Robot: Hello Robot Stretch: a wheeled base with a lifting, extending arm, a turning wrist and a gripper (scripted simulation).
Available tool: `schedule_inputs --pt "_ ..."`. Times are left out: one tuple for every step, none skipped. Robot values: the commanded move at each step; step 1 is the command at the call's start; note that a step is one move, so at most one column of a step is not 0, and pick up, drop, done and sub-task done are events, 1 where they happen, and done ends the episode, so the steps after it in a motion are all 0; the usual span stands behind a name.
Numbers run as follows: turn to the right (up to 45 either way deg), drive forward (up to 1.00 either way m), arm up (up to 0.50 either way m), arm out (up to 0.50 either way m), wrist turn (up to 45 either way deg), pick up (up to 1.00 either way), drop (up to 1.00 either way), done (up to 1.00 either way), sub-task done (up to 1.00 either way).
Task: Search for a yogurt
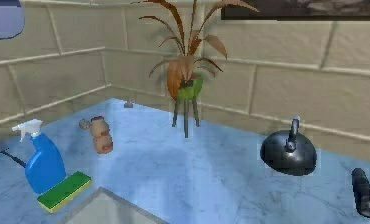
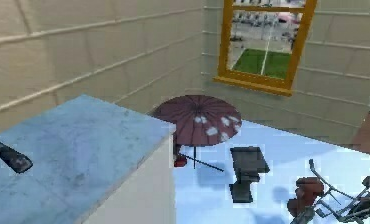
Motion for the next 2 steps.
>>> schedule_inputs --pt "-21.0 0.0 0.0 0.0 0.0 0.0 0.0 0.0 0.0" --pt "0.0 0.0 0.0 0.0 0.0 0.0 0.0 1.0 0.0"
